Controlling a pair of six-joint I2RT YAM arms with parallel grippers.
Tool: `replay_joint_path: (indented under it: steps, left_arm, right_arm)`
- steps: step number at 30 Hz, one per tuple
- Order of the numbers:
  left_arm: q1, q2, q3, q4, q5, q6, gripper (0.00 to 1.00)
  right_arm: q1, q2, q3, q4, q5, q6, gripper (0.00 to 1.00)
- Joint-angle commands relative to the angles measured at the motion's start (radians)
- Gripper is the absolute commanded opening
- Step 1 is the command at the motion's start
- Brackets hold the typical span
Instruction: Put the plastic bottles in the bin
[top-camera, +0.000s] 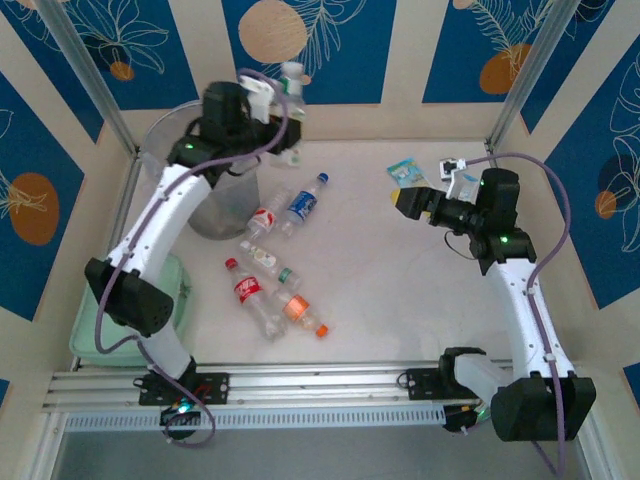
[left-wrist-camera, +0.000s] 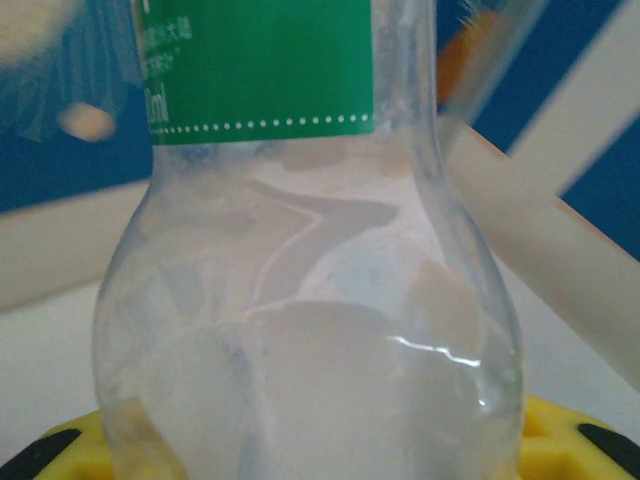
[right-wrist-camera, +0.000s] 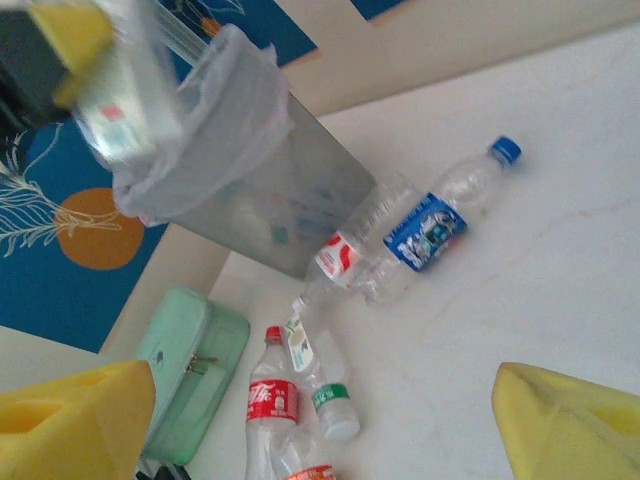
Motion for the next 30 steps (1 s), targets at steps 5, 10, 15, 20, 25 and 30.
replay_joint_path:
  steps: [5, 10, 15, 20, 25, 30]
  left_arm:
    - [0.23, -0.043, 0.088, -0.1, -0.054, 0.025, 0.06]
    - [0.3, -0.009, 0.041, -0.133, -0.108, 0.065, 0.0]
    - [0.313, 0.038, -0.027, -0.159, -0.128, 0.107, 0.0]
    - [0.313, 0.056, -0.115, -0.192, -0.1, 0.158, 0.0]
    - [0.313, 0.066, -0.21, -0.208, -0.062, 0.168, 0.02]
    - [0.317, 0.041, -0.325, -0.137, -0.035, 0.139, 0.36]
  right_arm:
    - [0.011, -0.004, 0.01, -0.063, 0.031, -0.051, 0.87]
    - [0.022, 0.011, -0.008, -0.053, 0.036, -0.033, 0.87]
    - [0.037, 0.016, -0.012, -0.067, 0.057, -0.035, 0.86]
    - [0.039, 0.035, -0.002, -0.116, 0.105, -0.035, 0.86]
    - [0.045, 0.052, -0.016, -0.102, 0.103, -0.014, 0.86]
    - [0.052, 0.076, -0.01, -0.096, 0.118, -0.006, 0.86]
